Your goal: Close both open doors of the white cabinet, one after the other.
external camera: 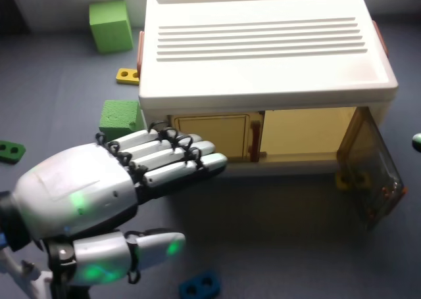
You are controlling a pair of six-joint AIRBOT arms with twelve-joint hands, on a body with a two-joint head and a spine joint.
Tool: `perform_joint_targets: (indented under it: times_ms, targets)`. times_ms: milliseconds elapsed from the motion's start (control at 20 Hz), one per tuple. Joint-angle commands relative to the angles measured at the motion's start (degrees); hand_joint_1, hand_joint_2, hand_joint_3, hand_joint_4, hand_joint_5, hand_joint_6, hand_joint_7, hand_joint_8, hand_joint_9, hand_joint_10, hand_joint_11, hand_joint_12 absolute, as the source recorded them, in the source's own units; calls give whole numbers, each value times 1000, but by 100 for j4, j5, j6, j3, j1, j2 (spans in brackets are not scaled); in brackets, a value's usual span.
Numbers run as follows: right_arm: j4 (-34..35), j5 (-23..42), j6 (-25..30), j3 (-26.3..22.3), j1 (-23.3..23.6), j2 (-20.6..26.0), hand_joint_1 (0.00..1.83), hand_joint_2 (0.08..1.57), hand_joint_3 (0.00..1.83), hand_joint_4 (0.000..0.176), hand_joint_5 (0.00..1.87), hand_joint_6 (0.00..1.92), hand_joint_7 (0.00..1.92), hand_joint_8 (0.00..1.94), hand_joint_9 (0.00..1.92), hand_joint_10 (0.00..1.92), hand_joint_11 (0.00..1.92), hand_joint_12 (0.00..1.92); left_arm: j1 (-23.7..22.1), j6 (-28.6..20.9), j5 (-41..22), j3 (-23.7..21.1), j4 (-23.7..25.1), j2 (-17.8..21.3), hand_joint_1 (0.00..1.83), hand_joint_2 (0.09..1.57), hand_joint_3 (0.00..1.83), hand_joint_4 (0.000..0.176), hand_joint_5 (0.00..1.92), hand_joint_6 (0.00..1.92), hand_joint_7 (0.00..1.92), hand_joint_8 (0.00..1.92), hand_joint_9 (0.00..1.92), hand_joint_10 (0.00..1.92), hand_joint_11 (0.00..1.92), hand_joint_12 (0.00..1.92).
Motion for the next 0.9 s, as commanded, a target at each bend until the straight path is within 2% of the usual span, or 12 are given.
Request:
perform_joint_targets:
  times_ms: [0,100,200,250,350,400,550,600,650,700,800,850]
  targets:
    - [87,625,52,-13,-5,-4,0,1418,0,3,63,0,30,0,6,0,18,4,30,-17,-696,-56,-131,84,0,1520,0,0,162,3,126,2,112,0,0,428]
    - [3,582,42,-25,1,1,0,1433,0,8,42,0,2,0,0,0,0,0,201,33,-733,-138,-266,192,181,1494,0,0,156,5,119,2,126,2,0,496]
    - [-43,568,22,-41,25,12,0,1442,4,4,23,0,0,0,0,0,0,0,387,170,-819,-248,-453,327,229,1461,0,0,140,1,116,2,146,2,0,614]
    - [-52,568,22,-43,39,15,0,1446,5,8,21,0,0,0,0,0,0,0,488,228,-880,-295,-553,387,260,1463,0,0,134,1,110,0,131,2,0,591]
    - [-101,568,23,-49,76,20,0,1440,2,0,21,2,0,0,0,0,0,0,724,365,-1035,-399,-812,523,176,1498,8,0,117,0,86,4,112,3,0,496]
    - [-150,568,24,-58,103,28,0,1432,0,0,20,2,0,0,0,0,0,0,794,455,-1105,-446,-938,579,95,1522,14,0,68,5,43,5,69,6,0,374]
    - [-327,558,36,-80,217,49,0,1432,0,7,0,0,0,0,0,0,0,0,1125,696,-1408,-574,-1385,705,28,1558,10,0,57,4,55,3,75,3,0,339]
    - [-390,521,38,-80,266,50,0,1437,1,7,3,1,0,0,0,0,0,0,1261,753,-1550,-606,-1543,729,27,1565,11,0,50,2,49,0,72,1,0,331]
    - [-462,462,38,-78,331,52,0,1439,2,19,0,0,0,0,0,0,0,0,1397,795,-1690,-632,-1693,745,45,1564,6,0,66,5,66,4,85,4,0,357]
    - [-535,393,38,-71,404,53,0,1440,2,20,0,0,0,0,0,0,0,0,1506,821,-1797,-653,-1809,755,65,1561,2,0,77,5,75,4,90,3,0,368]
    - [-710,273,38,-65,552,52,0,1441,2,7,2,1,0,0,0,0,0,0,1713,898,-2003,-709,-2028,787,7,1561,1,0,63,3,60,3,85,0,0,460]
    - [-793,221,38,-65,629,52,0,1441,2,12,0,0,0,0,0,0,0,0,1812,931,-2106,-735,-2134,804,18,1567,1,0,62,1,73,5,110,7,0,499]
